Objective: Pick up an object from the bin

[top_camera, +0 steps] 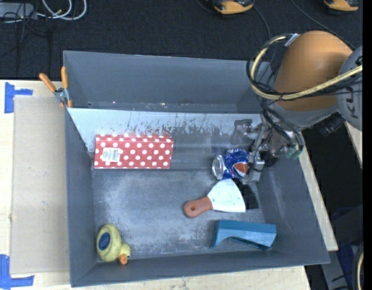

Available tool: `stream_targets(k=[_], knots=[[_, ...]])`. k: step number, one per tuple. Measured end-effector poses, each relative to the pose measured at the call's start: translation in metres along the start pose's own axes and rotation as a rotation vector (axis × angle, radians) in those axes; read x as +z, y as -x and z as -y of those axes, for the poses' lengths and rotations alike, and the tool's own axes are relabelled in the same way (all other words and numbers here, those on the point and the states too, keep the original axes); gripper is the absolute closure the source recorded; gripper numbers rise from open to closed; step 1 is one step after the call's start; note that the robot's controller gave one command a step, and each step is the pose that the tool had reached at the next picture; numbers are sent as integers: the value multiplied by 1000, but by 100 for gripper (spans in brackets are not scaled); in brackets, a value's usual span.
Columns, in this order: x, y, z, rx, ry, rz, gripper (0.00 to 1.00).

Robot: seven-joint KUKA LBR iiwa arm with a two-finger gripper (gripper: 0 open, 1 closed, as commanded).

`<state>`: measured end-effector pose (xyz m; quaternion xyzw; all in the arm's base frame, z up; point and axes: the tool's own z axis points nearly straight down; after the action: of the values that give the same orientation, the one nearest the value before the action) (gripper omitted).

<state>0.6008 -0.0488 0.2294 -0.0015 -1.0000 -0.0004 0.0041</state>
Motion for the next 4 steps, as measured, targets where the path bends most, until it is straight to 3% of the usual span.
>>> stream_targets(k=[1,2,3,4], knots=[[-5,1,0,-1,-1,8,0],[-51,-3,1,1,1,0,0],[-41,0,5,14,-1,19,0],[-15,-1,5,17,-1,11,0]])
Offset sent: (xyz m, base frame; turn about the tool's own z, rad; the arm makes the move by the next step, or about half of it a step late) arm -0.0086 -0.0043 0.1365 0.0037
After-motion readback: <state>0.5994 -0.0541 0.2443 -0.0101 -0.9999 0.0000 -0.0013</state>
